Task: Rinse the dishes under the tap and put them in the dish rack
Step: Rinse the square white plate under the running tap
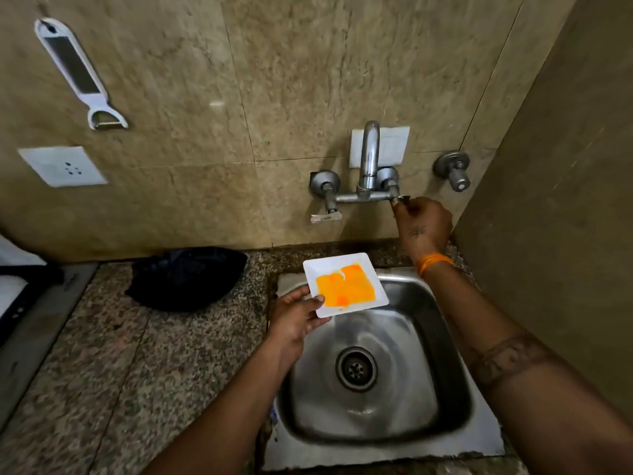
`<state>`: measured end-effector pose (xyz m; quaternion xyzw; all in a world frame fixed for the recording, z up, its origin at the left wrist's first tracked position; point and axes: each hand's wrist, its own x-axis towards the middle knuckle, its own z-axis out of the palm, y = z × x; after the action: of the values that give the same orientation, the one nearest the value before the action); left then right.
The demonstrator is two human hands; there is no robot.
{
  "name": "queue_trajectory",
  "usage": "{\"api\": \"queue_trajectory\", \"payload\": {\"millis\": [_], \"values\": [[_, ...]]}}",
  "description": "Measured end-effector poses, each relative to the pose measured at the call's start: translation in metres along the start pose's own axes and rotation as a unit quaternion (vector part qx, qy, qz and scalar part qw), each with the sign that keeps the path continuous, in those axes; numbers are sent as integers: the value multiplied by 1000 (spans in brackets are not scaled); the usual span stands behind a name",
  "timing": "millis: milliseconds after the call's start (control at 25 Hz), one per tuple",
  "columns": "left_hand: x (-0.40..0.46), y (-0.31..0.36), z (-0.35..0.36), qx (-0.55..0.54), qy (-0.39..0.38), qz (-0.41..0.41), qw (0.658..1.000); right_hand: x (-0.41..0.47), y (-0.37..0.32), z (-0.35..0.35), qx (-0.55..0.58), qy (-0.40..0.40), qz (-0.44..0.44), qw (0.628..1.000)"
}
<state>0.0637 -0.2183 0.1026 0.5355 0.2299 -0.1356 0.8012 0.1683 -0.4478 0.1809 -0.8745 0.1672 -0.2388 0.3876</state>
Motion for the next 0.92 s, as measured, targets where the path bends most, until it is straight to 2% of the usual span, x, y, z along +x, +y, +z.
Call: {"api": "queue_trajectory", "payload": {"millis": [200,480,560,640,720,800,880,920], "values": [[30,0,7,4,-8,-23,1000,6,15,12,5,37,2,999],[45,-7,22,-9,-32,-40,999,1,24,15,140,19,46,989],[48,-10,26,-2,-28,-35,999,-29,30,11,85,-8,10,996],[51,-10,28,0,-24,-29,999,-80,41,12,-57,-101,-103,988],[54,-9,29,-1,-28,-20,999,-127,59,16,-224,-215,-218,925],[56,-7,28,23,-43,-12,999,-139,69,23,-324,-280,-202,881],[56,-8,30,43,-52,-13,998,-121,69,29,-351,-316,-174,864],[57,-8,32,49,-55,-15,997,-111,66,33,-328,-329,-191,865]]}}
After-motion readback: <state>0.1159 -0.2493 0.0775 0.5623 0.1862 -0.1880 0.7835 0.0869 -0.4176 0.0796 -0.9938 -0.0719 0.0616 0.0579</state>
